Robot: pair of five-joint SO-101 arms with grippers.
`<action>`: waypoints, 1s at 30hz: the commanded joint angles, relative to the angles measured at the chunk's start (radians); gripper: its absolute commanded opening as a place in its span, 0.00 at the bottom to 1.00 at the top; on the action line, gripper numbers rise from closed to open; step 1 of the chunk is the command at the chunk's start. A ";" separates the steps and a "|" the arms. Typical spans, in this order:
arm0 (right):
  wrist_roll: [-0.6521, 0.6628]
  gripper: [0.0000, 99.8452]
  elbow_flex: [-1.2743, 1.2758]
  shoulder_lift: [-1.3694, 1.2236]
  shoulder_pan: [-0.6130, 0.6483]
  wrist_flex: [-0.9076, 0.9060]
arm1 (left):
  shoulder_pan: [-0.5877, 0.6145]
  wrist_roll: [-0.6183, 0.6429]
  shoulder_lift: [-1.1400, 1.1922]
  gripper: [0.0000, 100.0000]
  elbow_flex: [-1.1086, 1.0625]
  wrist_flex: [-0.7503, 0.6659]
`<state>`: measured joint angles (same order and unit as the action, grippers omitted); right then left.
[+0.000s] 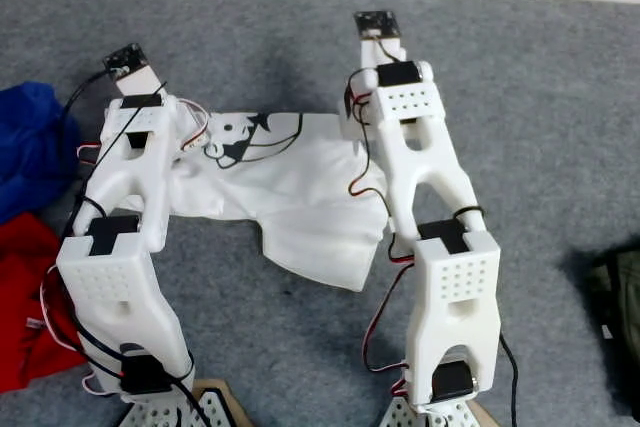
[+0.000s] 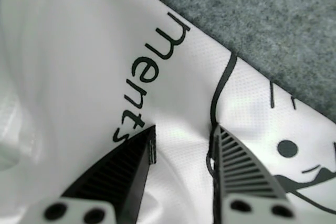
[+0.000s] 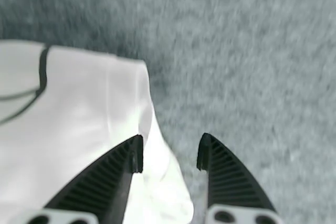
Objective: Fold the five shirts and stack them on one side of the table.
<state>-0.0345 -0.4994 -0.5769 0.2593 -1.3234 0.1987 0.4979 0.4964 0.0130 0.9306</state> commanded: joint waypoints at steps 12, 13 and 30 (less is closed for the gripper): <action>0.058 0.18 0.516 0.493 0.087 0.058 | 0.015 0.006 -0.007 0.21 0.024 -0.003; 0.058 0.18 0.622 0.578 0.088 0.114 | 0.015 0.006 -0.007 0.21 0.024 -0.003; -0.057 0.18 1.446 1.156 0.197 0.378 | 0.015 0.006 -0.002 0.21 0.022 -0.003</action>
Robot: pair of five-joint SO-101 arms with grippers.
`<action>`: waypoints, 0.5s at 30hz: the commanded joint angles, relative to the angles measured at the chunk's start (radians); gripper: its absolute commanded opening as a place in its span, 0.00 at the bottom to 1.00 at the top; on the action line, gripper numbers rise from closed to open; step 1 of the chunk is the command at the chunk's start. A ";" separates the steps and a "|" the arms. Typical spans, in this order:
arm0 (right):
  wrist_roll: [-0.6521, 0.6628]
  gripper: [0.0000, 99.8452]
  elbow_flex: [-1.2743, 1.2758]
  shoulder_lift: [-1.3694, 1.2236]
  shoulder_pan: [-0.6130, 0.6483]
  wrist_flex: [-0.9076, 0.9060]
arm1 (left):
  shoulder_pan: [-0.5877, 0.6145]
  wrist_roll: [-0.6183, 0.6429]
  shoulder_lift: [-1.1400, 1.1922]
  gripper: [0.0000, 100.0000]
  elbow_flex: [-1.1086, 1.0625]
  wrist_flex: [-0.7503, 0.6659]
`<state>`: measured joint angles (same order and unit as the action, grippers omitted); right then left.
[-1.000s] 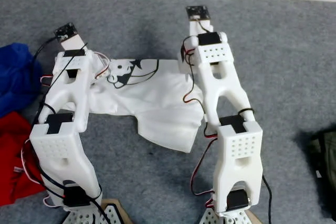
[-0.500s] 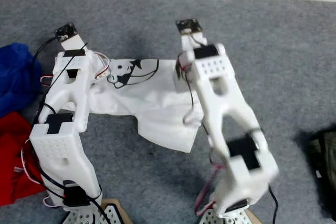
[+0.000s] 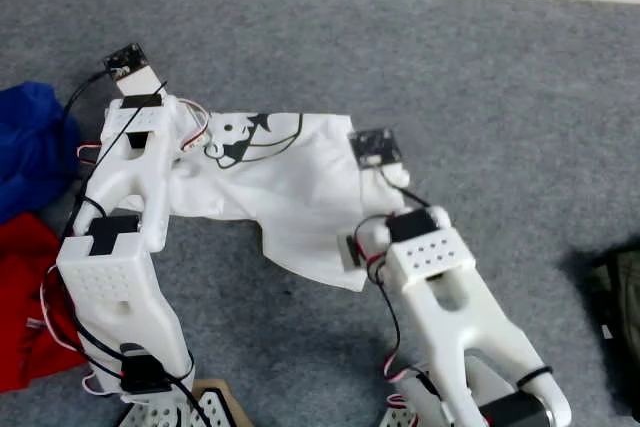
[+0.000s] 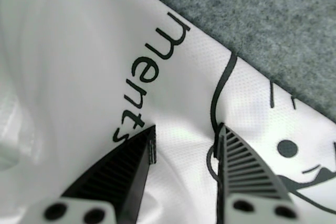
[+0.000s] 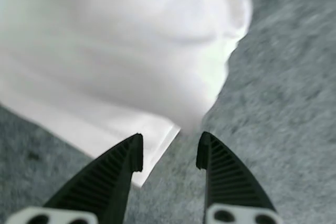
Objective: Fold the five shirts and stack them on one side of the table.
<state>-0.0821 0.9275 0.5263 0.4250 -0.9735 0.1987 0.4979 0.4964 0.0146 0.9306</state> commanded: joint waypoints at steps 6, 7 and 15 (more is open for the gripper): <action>-0.008 0.18 0.070 0.051 0.071 0.036 | 0.013 0.006 -0.001 0.21 0.021 -0.003; -0.006 0.18 0.079 0.050 0.071 0.036 | 0.013 0.006 -0.001 0.21 0.021 -0.003; 0.110 0.18 0.186 0.061 0.128 0.035 | 0.012 0.006 0.001 0.21 0.021 -0.003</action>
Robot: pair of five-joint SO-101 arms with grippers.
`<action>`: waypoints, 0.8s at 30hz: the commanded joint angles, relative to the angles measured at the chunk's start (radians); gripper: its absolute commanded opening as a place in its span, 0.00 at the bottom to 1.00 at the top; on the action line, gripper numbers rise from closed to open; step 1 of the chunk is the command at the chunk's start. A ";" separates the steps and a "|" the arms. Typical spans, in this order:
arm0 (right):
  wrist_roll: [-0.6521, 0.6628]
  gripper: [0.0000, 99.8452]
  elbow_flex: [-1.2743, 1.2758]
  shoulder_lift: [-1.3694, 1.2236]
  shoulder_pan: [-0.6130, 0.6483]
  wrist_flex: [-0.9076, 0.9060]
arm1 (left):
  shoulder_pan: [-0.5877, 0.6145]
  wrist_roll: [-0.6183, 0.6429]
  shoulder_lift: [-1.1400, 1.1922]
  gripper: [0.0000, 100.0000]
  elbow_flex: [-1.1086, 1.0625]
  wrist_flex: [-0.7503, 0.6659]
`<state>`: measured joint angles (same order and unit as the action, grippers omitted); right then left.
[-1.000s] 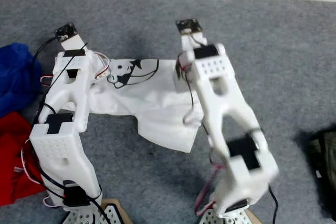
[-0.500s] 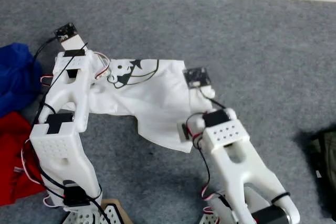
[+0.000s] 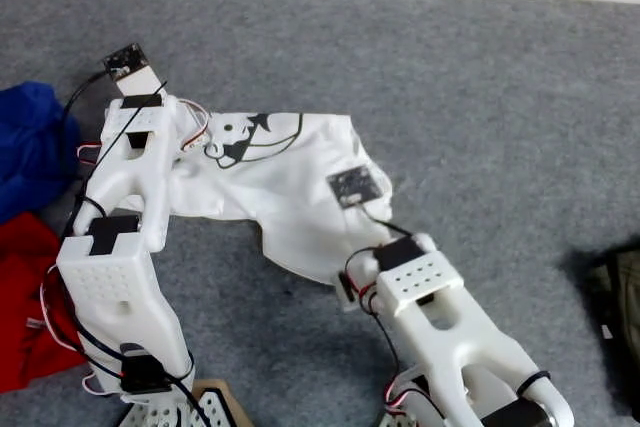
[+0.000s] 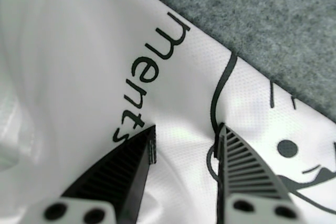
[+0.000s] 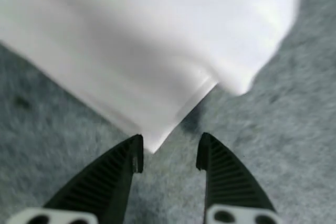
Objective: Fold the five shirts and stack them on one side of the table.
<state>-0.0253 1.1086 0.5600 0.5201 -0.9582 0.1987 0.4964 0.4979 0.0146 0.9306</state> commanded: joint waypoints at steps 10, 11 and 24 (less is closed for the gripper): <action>0.106 0.18 0.015 0.024 0.097 0.090 | 0.012 0.008 -0.001 0.21 0.021 -0.003; 0.137 0.18 0.016 0.025 0.079 0.099 | 0.012 0.008 -0.001 0.21 0.021 -0.003; 0.227 0.18 0.005 0.028 0.039 0.035 | 0.012 0.008 -0.001 0.21 0.021 -0.003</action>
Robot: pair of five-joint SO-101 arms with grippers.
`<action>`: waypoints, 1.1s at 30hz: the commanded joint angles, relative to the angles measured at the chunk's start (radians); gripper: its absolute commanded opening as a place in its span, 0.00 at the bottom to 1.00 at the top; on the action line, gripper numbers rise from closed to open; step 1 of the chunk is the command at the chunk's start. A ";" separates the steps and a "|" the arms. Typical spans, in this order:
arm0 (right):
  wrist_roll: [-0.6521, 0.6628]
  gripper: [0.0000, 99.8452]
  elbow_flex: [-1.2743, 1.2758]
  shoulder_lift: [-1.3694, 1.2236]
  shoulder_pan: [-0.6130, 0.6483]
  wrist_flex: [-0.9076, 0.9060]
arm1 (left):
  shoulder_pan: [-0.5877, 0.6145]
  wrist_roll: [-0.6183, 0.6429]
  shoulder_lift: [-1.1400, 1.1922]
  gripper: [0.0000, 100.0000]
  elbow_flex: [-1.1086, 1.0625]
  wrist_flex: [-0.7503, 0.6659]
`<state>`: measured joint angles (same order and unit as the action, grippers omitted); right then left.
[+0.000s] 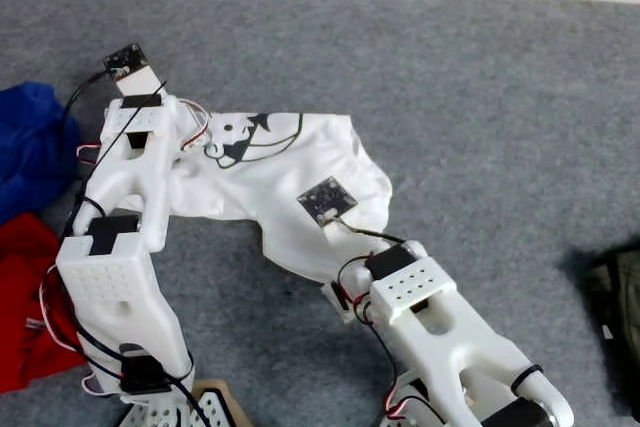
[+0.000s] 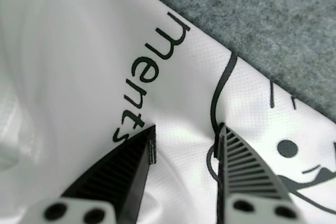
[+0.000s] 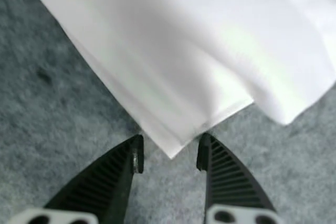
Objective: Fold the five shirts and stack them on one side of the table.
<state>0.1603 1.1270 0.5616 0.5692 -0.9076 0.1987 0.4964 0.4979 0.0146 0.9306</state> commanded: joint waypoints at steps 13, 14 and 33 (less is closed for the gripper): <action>0.176 0.18 0.016 0.013 0.013 0.125 | 0.012 0.008 -0.001 0.21 0.021 -0.003; 0.178 0.18 0.038 0.015 0.013 0.140 | 0.012 0.008 -0.001 0.21 0.021 -0.003; 0.215 0.01 -0.047 0.025 -0.065 0.120 | 0.012 0.008 -0.001 0.21 0.021 -0.003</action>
<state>0.3537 1.1884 0.5616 0.5585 -0.7449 0.1987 0.4964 0.4979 0.0146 0.9306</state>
